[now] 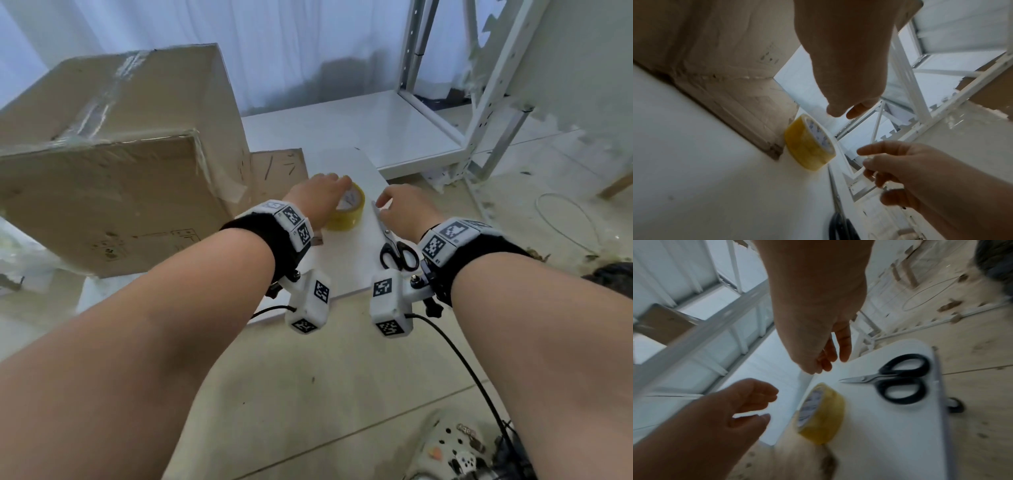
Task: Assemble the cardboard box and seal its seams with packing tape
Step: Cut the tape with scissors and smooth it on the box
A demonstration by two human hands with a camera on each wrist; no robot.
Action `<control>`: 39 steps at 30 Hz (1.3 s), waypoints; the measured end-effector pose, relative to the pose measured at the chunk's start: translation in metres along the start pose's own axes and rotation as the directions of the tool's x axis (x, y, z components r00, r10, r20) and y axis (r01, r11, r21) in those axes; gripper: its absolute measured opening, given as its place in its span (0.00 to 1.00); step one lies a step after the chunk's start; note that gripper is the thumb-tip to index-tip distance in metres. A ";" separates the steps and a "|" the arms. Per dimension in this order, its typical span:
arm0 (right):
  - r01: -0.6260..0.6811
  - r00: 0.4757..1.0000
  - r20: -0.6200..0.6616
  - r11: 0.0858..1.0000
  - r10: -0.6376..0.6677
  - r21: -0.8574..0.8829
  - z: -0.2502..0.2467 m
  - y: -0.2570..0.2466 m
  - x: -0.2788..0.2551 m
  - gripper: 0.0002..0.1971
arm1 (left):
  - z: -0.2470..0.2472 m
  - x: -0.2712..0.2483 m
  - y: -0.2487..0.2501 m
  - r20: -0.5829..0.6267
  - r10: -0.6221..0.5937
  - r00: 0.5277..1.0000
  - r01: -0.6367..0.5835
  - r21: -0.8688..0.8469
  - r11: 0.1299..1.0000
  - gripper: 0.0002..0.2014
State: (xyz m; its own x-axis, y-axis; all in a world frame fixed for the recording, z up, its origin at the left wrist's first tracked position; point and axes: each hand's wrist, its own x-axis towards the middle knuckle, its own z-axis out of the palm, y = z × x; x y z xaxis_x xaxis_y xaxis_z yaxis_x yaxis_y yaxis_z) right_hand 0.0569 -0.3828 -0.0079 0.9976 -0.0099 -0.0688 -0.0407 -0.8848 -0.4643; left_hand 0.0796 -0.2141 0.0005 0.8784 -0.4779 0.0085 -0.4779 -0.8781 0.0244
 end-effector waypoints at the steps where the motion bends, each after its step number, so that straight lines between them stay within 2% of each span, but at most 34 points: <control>1: 0.017 1.000 -0.009 0.998 -0.017 0.068 -0.001 -0.008 0.002 0.10 | -0.009 -0.007 -0.004 -0.049 0.002 0.999 0.001 0.044 0.999 0.19; 4: 0.036 0.999 -0.026 0.942 -0.029 0.332 -0.008 -0.047 0.003 0.10 | -0.041 -0.039 -0.018 -0.258 0.086 0.962 -0.062 0.102 0.993 0.18; 6: 0.045 0.999 -0.026 0.869 -0.038 0.493 -0.013 -0.079 0.002 0.08 | -0.061 -0.062 -0.030 -0.366 0.189 0.911 -0.144 0.146 0.979 0.15; 8: 0.023 0.997 0.038 0.753 -0.064 0.658 -0.014 -0.112 -0.004 0.12 | -0.075 -0.089 -0.048 -0.439 0.224 0.870 -0.134 0.227 0.965 0.13; 9: -0.020 0.992 0.102 0.695 -0.077 0.719 -0.012 -0.124 -0.006 0.18 | -0.081 -0.100 -0.055 -0.457 0.198 0.867 -0.100 0.230 0.968 0.15; 10: -0.059 0.981 0.167 0.678 -0.095 0.732 -0.012 -0.136 -0.012 0.25 | -0.087 -0.110 -0.062 -0.486 0.157 0.860 -0.053 0.220 0.974 0.16; 12: -0.066 0.962 0.235 0.715 -0.140 0.696 -0.005 -0.156 -0.021 0.36 | -0.094 -0.132 -0.077 -0.552 0.022 0.834 0.066 0.140 0.988 0.20; 13: -0.050 0.958 0.242 0.740 -0.155 0.671 0.001 -0.162 -0.022 0.38 | -0.097 -0.141 -0.085 -0.568 -0.064 0.820 0.135 0.083 0.987 0.21; 15: -0.069 0.951 0.272 0.753 -0.148 0.654 0.010 -0.170 -0.026 0.38 | -0.098 -0.150 -0.097 -0.552 -0.187 0.813 0.234 0.015 0.972 0.21; 18: -0.181 0.935 0.341 0.703 -0.093 0.688 0.026 -0.175 -0.027 0.33 | -0.093 -0.157 -0.113 -0.514 -0.249 0.820 0.271 -0.034 0.962 0.20; 21: -0.277 0.931 0.364 0.579 -0.036 0.767 0.037 -0.175 -0.025 0.24 | -0.088 -0.156 -0.121 -0.454 -0.250 0.855 0.257 -0.048 0.965 0.20; 23: -0.313 0.932 0.361 0.480 -0.009 0.819 0.040 -0.176 -0.024 0.15 | -0.087 -0.153 -0.122 -0.435 -0.248 0.866 0.254 -0.045 0.966 0.20; 25: -0.342 0.931 0.366 0.370 0.008 0.864 0.038 -0.178 -0.024 0.12 | -0.086 -0.149 -0.122 -0.427 -0.239 0.872 0.249 -0.035 0.968 0.20; 28: -0.347 0.935 0.353 0.277 0.029 0.896 0.041 -0.183 -0.022 0.06 | -0.082 -0.145 -0.123 -0.410 -0.239 0.880 0.251 -0.025 0.968 0.20; 32: -0.309 0.951 0.304 0.265 0.062 0.913 0.044 -0.175 -0.021 0.10 | -0.080 -0.143 -0.126 -0.415 -0.260 0.872 0.248 -0.083 0.965 0.19; 34: -0.286 0.958 0.275 0.268 0.079 0.920 0.046 -0.169 -0.020 0.08 | -0.079 -0.142 -0.127 -0.424 -0.273 0.864 0.250 -0.111 0.962 0.19; 37: -0.282 0.959 0.272 0.274 0.072 0.920 0.053 -0.169 -0.020 0.14 | -0.079 -0.141 -0.127 -0.432 -0.270 0.860 0.246 -0.113 0.963 0.19; 39: -0.280 0.960 0.273 0.248 0.063 0.927 0.057 -0.172 -0.023 0.14 | -0.079 -0.142 -0.127 -0.436 -0.276 0.857 0.250 -0.116 0.961 0.19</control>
State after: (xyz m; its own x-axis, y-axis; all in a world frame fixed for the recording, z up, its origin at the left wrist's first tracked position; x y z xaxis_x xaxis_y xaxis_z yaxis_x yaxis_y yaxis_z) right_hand 0.0378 -0.2039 0.0232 0.9398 0.0623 -0.3359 -0.3413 0.2151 -0.9150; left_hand 0.0164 -0.0325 0.0749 0.8862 -0.1563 0.4361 -0.2389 -0.9607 0.1413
